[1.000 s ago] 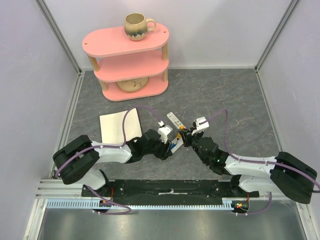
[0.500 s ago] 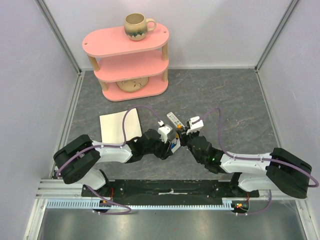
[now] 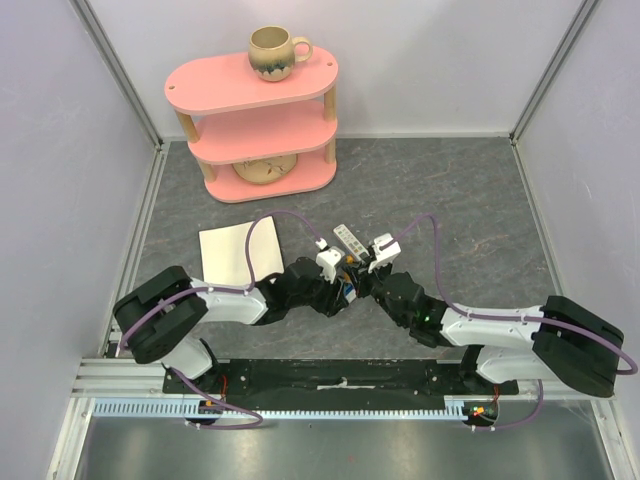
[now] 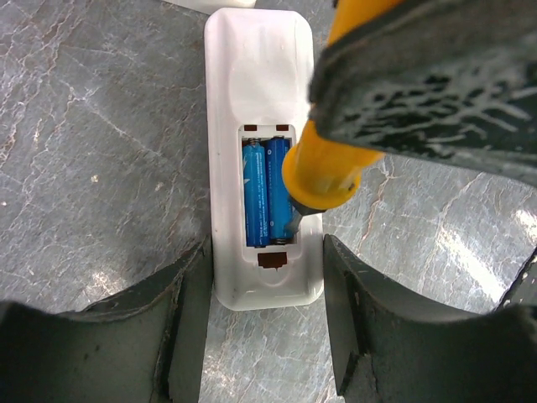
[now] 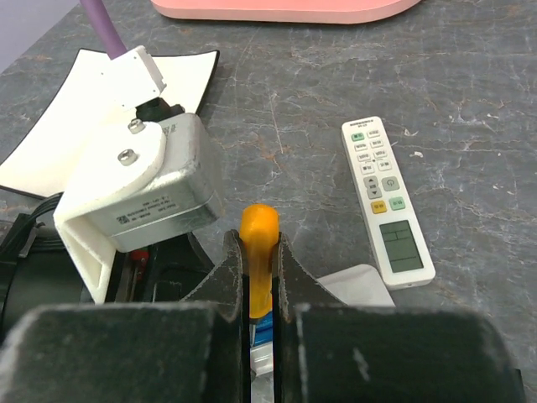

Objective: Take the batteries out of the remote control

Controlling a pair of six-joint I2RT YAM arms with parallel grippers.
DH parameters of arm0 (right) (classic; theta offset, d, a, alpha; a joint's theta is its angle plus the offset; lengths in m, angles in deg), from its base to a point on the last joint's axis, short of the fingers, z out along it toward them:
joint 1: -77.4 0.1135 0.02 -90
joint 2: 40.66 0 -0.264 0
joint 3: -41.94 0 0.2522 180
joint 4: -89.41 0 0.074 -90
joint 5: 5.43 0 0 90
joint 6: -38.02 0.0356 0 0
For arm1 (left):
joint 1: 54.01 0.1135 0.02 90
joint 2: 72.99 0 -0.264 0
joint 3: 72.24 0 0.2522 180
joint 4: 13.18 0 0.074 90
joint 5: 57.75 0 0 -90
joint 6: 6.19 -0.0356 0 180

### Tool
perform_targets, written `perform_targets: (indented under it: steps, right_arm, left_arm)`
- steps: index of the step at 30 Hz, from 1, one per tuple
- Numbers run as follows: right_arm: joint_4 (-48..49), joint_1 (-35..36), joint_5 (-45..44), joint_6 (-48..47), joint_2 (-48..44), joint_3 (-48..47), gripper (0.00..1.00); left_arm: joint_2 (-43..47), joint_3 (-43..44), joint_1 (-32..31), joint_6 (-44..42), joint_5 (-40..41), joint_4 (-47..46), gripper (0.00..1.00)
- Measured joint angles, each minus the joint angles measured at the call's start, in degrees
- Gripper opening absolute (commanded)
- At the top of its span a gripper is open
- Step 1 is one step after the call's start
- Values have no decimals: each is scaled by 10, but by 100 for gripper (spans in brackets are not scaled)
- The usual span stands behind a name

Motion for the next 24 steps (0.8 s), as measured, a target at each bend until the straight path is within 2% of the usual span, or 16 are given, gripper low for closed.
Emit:
perform_targets:
  steps: [9,12,13,16,19,24]
  right_arm:
    - [-30,6,-36,-12,-24,0,0]
    - [-41,5,-41,-15,-24,-6,0]
    - [-44,5,-42,-15,-24,-7,0]
    - [-57,-2,-42,-16,-35,-8,0]
    - [-84,-23,-43,-24,-58,-7,0]
    - [-113,-57,-36,-29,-90,1,0]
  left_arm:
    - [-10,-1,0,9,7,-22,2]
    - [-13,-1,0,9,8,-29,21]
    - [-14,-1,0,9,9,-31,42]
    - [-14,-4,-2,9,12,-37,68]
    - [-11,-8,-7,11,27,-41,77]
    - [-7,-11,-14,11,59,-40,79]
